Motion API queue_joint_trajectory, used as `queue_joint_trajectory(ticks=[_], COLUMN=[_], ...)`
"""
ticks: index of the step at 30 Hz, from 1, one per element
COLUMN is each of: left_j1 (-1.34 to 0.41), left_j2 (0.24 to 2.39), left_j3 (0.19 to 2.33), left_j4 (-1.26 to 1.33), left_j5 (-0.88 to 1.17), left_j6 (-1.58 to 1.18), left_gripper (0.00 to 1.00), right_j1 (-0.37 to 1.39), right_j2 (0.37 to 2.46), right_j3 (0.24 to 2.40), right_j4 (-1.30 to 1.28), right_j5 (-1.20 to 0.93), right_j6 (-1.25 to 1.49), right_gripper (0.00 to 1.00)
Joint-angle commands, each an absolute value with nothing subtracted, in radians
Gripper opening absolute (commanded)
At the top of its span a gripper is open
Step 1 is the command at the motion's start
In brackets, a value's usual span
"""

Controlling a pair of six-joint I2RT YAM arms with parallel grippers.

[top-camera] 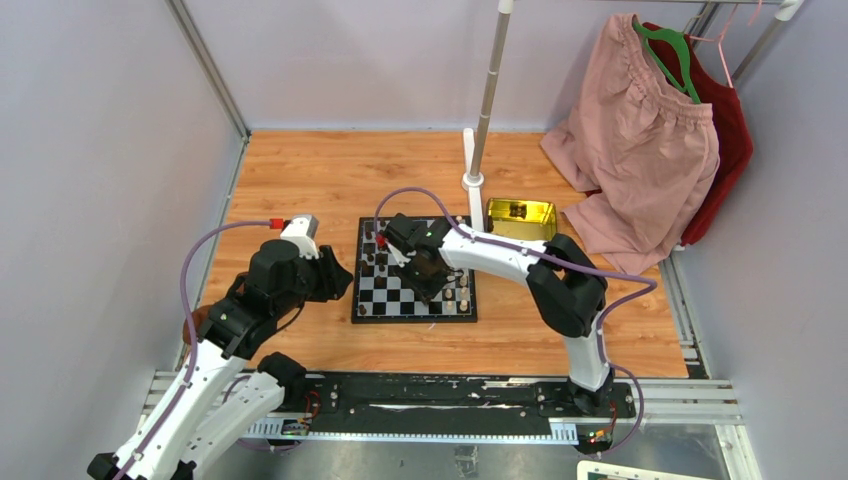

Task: Set up the chess pieces on the board
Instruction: Pick up the chess piece from the chessboard, then place the chess piece on the chessboard.

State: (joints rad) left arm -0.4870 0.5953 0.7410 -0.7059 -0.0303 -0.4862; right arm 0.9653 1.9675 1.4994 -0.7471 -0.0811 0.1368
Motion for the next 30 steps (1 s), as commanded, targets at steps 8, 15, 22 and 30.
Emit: queue_joint_trajectory(ticks=[8,15,22,30], left_j1=[-0.492,-0.492,-0.492,-0.492], left_j2=[0.604,0.606,0.601,0.558], left_j3=[0.751,0.75,0.761,0.789], left_j4=[-0.692,-0.689,-0.692,-0.73], left_j5=[-0.04,-0.041,-0.054,-0.098], left_j6=[-0.48,-0.477,-0.472,-0.46], left_gripper=[0.47,0.47,0.47,0.47], right_j1=[0.945,0.946,0.951,0.983], right_j2=[2.0,2.001,2.0,2.073], right_j3=[1.546,1.569,1.632,1.762], right_j4=[-0.759,-0.763,-0.785,-0.832], right_j5=[-0.088,-0.081,-0.079,-0.09], right_j6=[0.112,0.107,0.092,0.083], right_gripper=[0.22,0.0,0.0,0.0])
